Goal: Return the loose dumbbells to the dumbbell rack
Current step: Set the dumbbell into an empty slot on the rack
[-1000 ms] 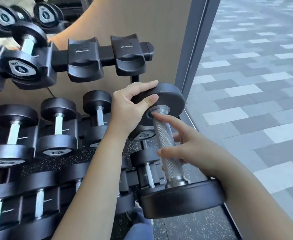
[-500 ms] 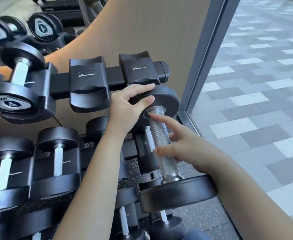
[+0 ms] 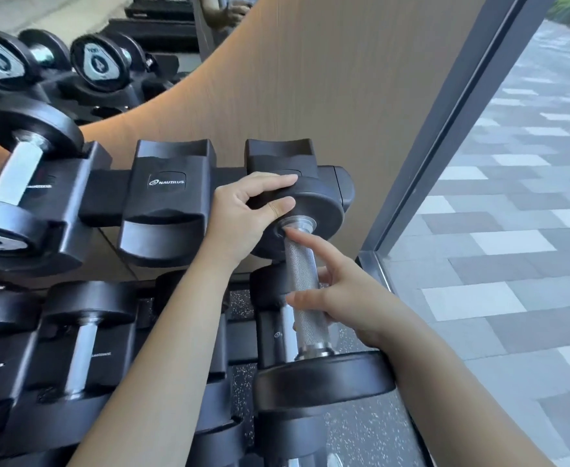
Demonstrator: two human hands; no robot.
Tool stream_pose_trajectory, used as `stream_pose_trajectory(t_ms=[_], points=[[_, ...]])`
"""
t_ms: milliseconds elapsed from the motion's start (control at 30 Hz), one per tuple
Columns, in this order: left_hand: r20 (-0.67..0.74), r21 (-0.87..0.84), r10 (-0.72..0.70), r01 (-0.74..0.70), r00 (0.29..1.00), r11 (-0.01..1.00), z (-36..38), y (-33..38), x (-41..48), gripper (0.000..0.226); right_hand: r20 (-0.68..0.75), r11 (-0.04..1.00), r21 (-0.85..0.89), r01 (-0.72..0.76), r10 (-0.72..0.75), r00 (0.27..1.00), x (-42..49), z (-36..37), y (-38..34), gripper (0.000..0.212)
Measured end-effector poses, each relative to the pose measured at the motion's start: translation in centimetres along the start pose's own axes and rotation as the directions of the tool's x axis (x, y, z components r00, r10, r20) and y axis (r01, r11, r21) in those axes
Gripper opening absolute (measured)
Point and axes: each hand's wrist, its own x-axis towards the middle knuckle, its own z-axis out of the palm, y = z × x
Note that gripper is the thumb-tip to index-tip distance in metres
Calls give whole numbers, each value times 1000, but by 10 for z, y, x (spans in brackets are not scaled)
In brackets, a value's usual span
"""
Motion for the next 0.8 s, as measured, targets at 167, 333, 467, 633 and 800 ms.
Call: stream_pose_trajectory(t_ms=[167, 333, 467, 633, 800], points=[[-40, 1, 4, -4, 999, 1000, 5, -13, 47, 36, -1, 998, -19, 55, -55, 998, 46, -29, -10, 76], [-80, 53, 41, -37, 996, 998, 9, -28, 94, 36, -2, 994, 12, 105, -105, 994, 94, -51, -16, 77], [-111, 80, 61, -52, 992, 995, 13, -41, 129, 36, -19, 991, 13, 131, -131, 991, 130, -65, -21, 76], [-117, 116, 59, -46, 991, 992, 16, -61, 165, 36, -44, 986, 78, 151, -148, 988, 172, -74, -18, 75], [-130, 121, 39, -23, 991, 992, 18, -82, 181, 34, -60, 980, 94, 176, -171, 983, 202, -76, -7, 76]])
